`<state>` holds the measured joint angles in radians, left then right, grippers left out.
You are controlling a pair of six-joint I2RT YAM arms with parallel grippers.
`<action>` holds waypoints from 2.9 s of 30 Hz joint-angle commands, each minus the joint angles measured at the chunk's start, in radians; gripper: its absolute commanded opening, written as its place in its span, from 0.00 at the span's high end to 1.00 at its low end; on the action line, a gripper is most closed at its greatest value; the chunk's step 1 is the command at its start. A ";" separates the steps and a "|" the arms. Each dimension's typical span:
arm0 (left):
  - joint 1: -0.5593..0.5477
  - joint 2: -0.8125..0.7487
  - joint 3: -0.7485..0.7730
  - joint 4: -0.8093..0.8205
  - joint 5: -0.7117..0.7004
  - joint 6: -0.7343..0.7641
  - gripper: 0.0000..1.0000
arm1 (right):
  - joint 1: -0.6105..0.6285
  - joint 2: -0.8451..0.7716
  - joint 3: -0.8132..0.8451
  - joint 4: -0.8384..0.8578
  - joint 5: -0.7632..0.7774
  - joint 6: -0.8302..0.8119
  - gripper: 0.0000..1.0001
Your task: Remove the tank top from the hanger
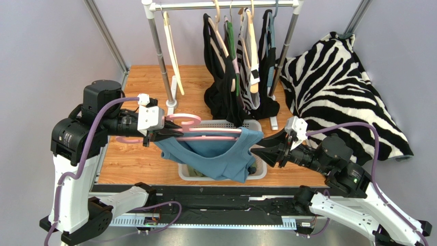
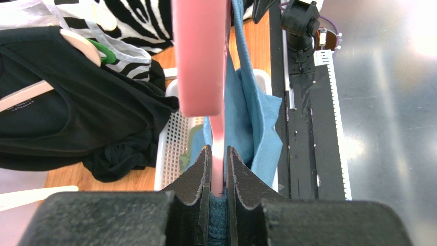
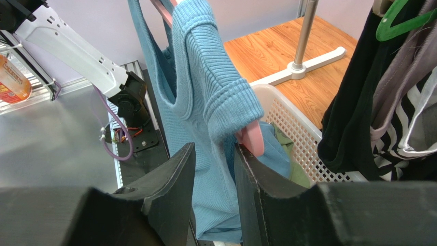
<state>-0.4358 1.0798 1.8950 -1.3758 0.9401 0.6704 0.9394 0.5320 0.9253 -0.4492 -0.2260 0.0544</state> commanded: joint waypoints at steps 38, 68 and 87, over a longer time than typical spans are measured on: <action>0.006 -0.015 0.021 -0.115 0.031 0.005 1.00 | -0.002 -0.041 0.023 0.005 0.639 0.015 1.00; -0.156 0.285 0.236 -0.104 -0.087 0.044 1.00 | -0.013 0.060 0.383 -0.294 0.196 -0.303 0.46; -0.233 0.289 0.202 -0.140 -0.078 0.064 1.00 | -0.013 0.332 0.432 -0.224 -0.033 -0.361 0.63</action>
<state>-0.6559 1.3907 2.0838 -1.3739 0.8356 0.7128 0.9283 0.8619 1.3640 -0.7158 -0.2028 -0.3042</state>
